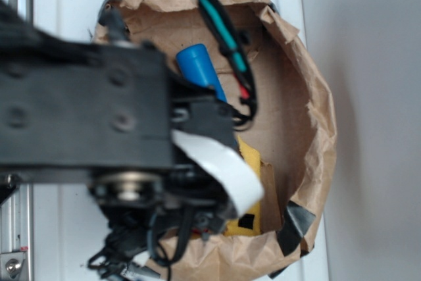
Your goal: Grab the blue bottle.
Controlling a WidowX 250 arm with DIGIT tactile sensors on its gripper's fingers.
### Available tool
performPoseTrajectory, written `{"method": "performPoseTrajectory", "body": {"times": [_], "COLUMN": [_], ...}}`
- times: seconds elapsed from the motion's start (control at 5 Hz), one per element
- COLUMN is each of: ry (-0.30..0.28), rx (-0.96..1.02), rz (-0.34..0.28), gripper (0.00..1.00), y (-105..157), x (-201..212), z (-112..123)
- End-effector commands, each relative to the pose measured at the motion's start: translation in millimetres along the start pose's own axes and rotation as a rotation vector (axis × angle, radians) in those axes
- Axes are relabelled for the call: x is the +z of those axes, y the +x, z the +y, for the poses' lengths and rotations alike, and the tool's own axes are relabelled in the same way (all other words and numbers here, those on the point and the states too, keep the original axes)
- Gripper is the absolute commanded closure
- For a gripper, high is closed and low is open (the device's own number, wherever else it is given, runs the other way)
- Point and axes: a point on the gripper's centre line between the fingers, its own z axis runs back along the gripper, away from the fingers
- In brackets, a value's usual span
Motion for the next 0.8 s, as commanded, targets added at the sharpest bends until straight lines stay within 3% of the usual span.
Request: {"method": "performPoseTrajectory", "body": {"times": [0.0, 0.2, 0.6], "ry": [0.055, 0.128, 0.128], "rx": [0.086, 0.205, 0.205], "rz": [0.007, 0.035, 0.035], "gripper": [0.0, 0.0, 0.0], "y": [17, 7, 7], "x": [-9, -10, -10], "z": [38, 64, 64]}}
